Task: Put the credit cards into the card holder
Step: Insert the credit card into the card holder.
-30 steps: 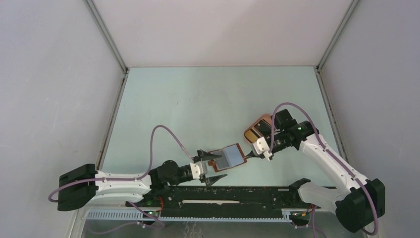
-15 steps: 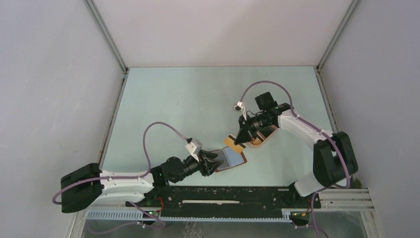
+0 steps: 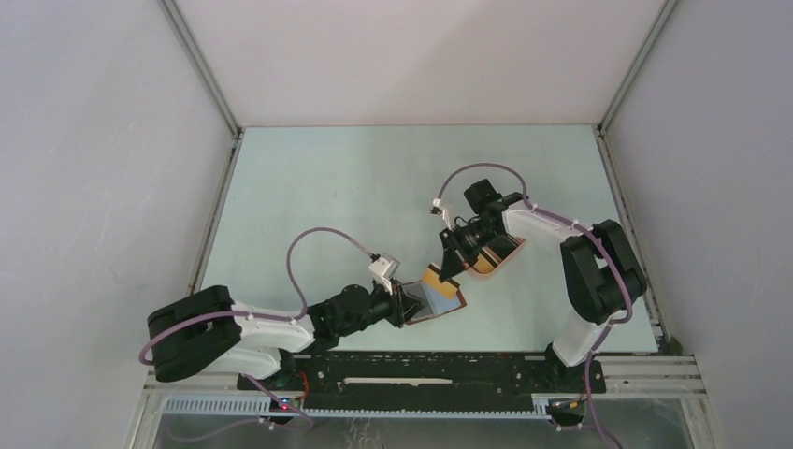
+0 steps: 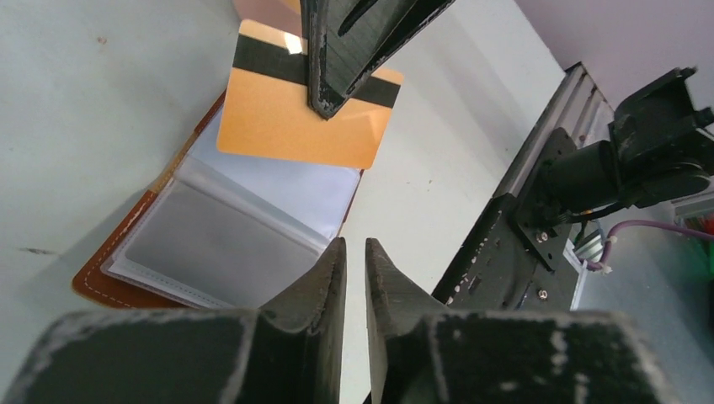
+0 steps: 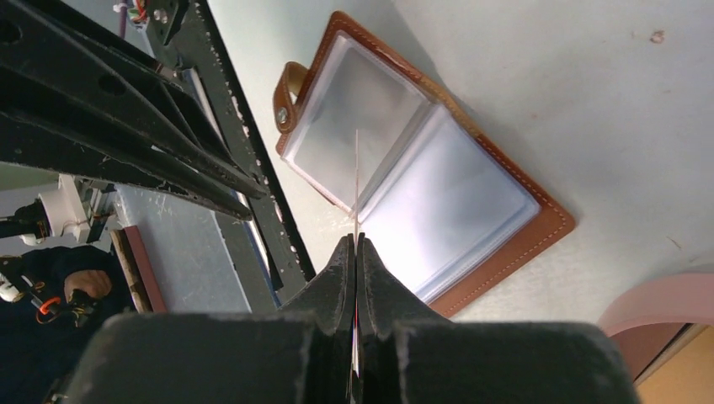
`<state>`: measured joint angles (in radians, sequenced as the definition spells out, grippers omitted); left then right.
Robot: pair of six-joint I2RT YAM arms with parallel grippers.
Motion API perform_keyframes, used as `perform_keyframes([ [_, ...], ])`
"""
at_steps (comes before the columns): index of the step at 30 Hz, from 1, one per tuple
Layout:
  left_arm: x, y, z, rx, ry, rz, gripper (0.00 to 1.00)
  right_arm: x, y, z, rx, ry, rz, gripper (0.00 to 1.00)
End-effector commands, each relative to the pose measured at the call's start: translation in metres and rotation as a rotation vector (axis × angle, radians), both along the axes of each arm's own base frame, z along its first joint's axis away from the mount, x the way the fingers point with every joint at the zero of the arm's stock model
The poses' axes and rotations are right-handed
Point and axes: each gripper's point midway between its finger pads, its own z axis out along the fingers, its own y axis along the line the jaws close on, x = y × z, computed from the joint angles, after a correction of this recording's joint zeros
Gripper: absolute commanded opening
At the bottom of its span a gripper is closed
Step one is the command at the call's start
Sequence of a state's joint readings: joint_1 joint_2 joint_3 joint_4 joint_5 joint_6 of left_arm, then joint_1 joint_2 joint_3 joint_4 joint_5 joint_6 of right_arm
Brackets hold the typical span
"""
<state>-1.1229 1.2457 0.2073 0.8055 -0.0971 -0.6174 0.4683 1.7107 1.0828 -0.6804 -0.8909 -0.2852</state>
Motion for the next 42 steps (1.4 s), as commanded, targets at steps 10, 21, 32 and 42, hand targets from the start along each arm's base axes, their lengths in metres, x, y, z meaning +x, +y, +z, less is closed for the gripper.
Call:
perform_keyframes([
  [10,0.02,0.011,-0.031,0.109,0.103,0.134,0.13,-0.001,0.007,-0.02,-0.089,0.075,0.002,0.0],
  [21,0.027,0.029,-0.054,0.164,0.166,0.217,0.13,0.001,0.005,-0.034,-0.13,0.101,-0.021,0.0],
  [32,0.025,0.03,-0.06,0.175,0.19,0.218,0.12,-0.002,0.008,-0.037,-0.125,0.137,-0.021,0.0],
  [42,0.024,0.029,-0.061,0.176,0.198,0.212,0.11,-0.006,0.012,-0.033,-0.09,0.174,-0.009,0.0],
])
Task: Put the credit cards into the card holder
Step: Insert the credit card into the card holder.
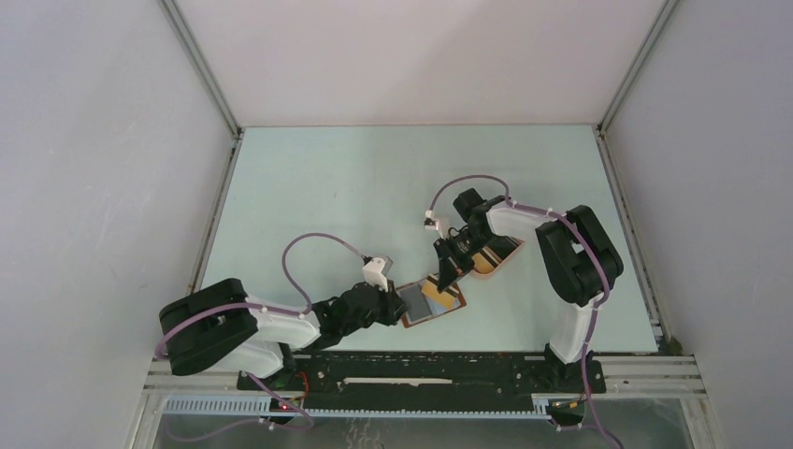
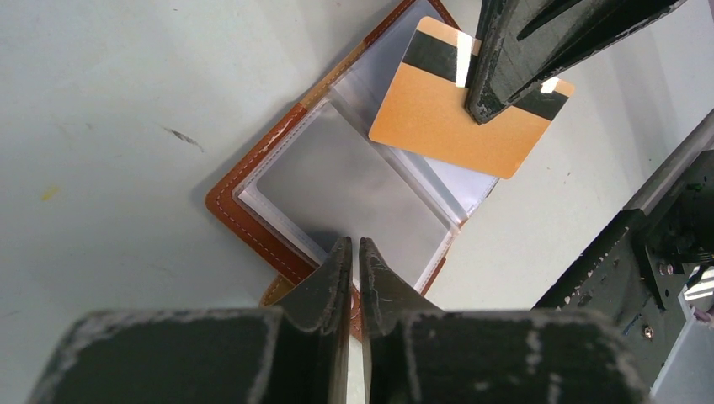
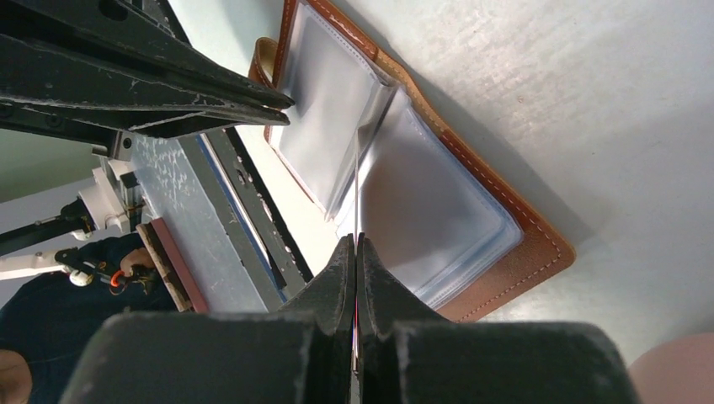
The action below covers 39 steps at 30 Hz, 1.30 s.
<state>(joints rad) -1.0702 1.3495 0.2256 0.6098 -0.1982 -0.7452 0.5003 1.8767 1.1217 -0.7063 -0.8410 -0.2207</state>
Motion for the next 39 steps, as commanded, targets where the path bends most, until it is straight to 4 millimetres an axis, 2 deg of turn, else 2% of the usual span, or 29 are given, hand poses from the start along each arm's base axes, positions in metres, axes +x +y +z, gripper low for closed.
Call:
perform_keyframes([
  [1,0.006,-0.005,0.005,-0.018,0.003,0.021,0.11,0.001,0.01,0.009,0.043,0.019,0.005,0.0],
  [15,0.004,-0.005,0.005,-0.021,0.011,0.014,0.09,0.004,0.01,0.0,0.013,0.051,-0.029,0.0],
  [25,0.004,-0.004,0.003,-0.02,0.018,0.019,0.09,0.017,0.004,0.011,0.023,-0.018,-0.077,0.0],
  [39,0.003,-0.006,0.005,-0.032,0.025,0.014,0.09,0.013,0.006,-0.003,-0.04,0.023,-0.106,0.0],
])
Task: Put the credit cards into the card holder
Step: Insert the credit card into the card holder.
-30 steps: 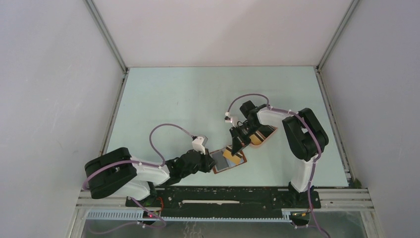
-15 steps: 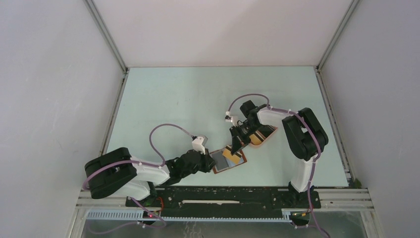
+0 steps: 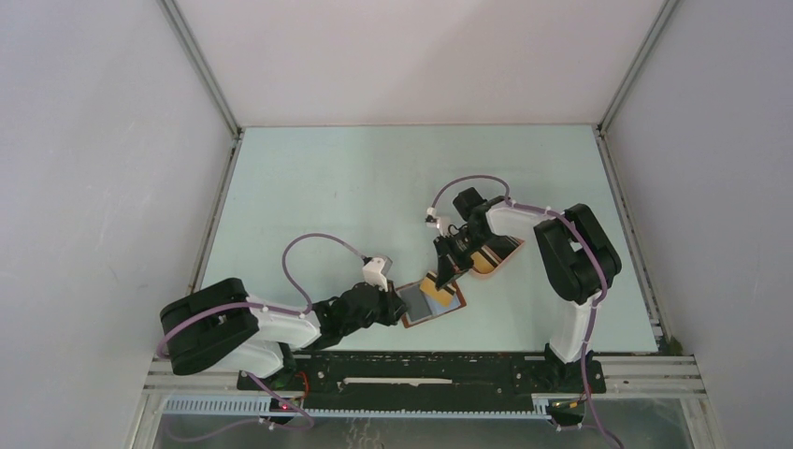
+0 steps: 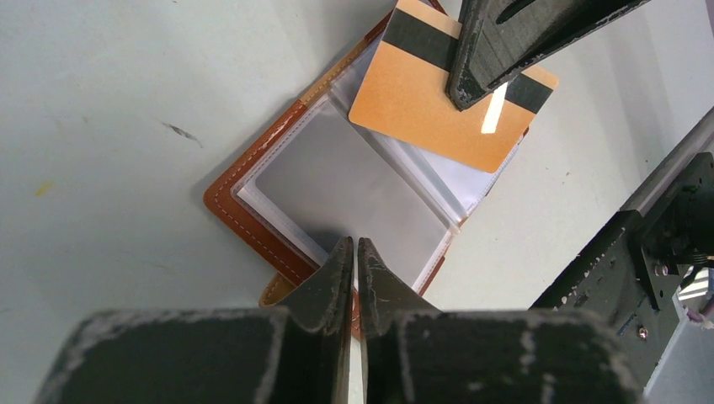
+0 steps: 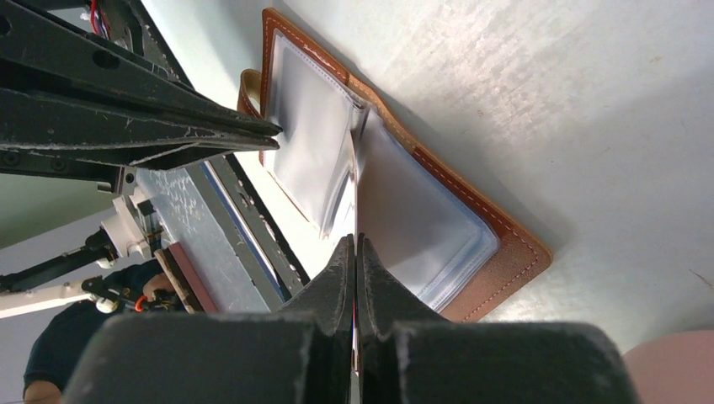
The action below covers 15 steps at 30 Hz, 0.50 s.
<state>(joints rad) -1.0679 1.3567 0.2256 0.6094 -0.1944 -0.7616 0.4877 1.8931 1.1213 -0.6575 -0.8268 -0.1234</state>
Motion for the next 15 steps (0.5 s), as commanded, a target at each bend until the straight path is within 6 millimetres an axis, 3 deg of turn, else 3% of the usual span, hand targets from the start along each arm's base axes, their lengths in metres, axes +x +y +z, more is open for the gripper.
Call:
perform_keyframes([
  [1,0.003,-0.006,0.007,-0.03,0.01,0.008,0.09,0.003,0.004,0.001,-0.02,-0.003,-0.033,0.0],
  [15,0.002,-0.005,0.006,-0.046,0.024,0.021,0.08,-0.01,0.014,-0.003,-0.03,0.036,-0.053,0.0],
])
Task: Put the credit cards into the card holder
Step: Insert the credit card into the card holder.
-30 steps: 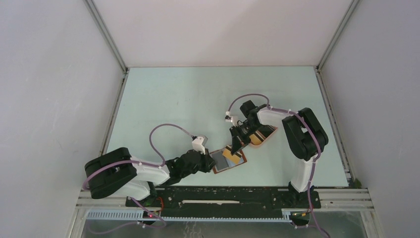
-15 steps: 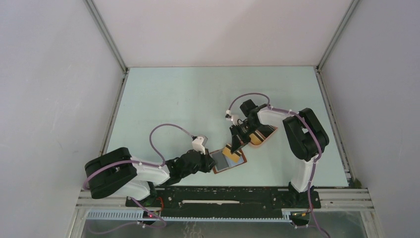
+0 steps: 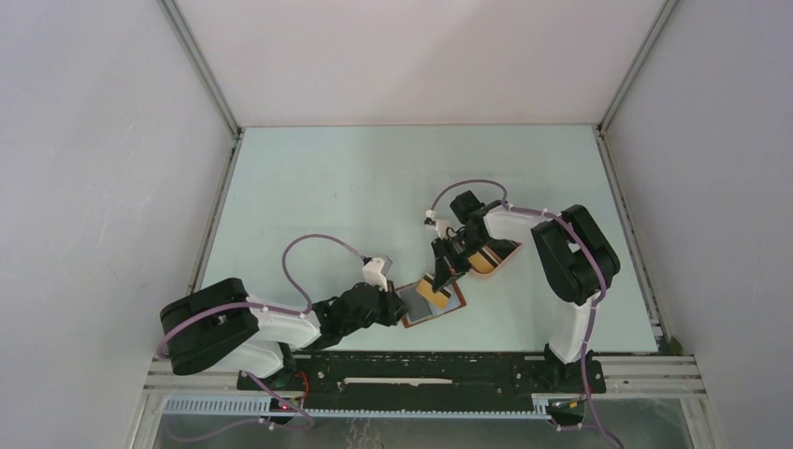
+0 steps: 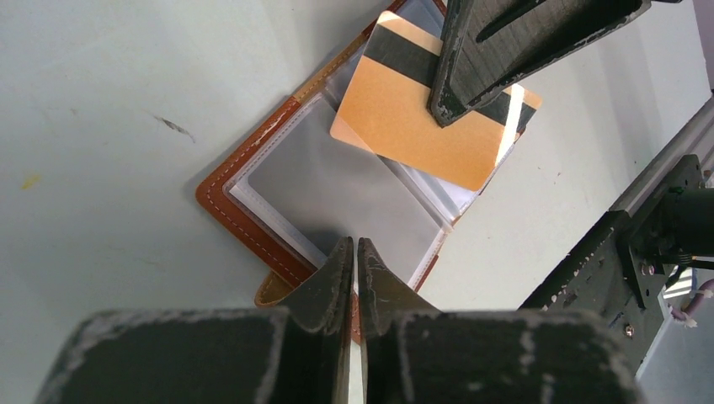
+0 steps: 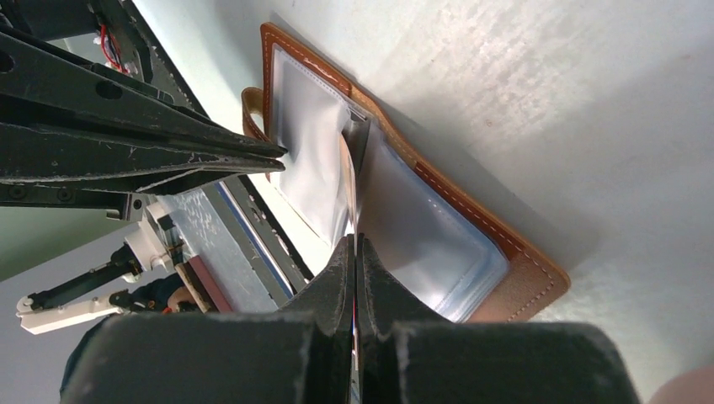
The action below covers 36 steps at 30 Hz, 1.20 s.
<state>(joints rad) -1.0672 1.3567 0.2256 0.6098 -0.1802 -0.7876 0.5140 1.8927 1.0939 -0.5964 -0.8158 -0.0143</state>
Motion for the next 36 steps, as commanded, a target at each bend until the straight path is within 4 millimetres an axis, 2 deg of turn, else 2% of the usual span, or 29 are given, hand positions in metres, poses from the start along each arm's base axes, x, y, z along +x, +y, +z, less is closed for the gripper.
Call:
perform_keyframes([
  [1,0.004,-0.003,0.006,-0.028,0.0,0.021,0.08,-0.006,0.006,0.003,-0.006,-0.007,-0.001,0.0],
  [16,0.002,-0.003,0.008,-0.066,0.012,0.031,0.08,-0.008,0.008,0.003,0.075,-0.04,-0.108,0.0],
  [23,0.001,-0.007,0.009,-0.092,0.02,0.02,0.09,-0.004,0.009,-0.002,0.085,-0.058,-0.141,0.0],
  [36,0.0,-0.008,0.002,-0.09,0.038,0.027,0.08,0.005,0.006,0.003,0.141,-0.042,-0.201,0.0],
])
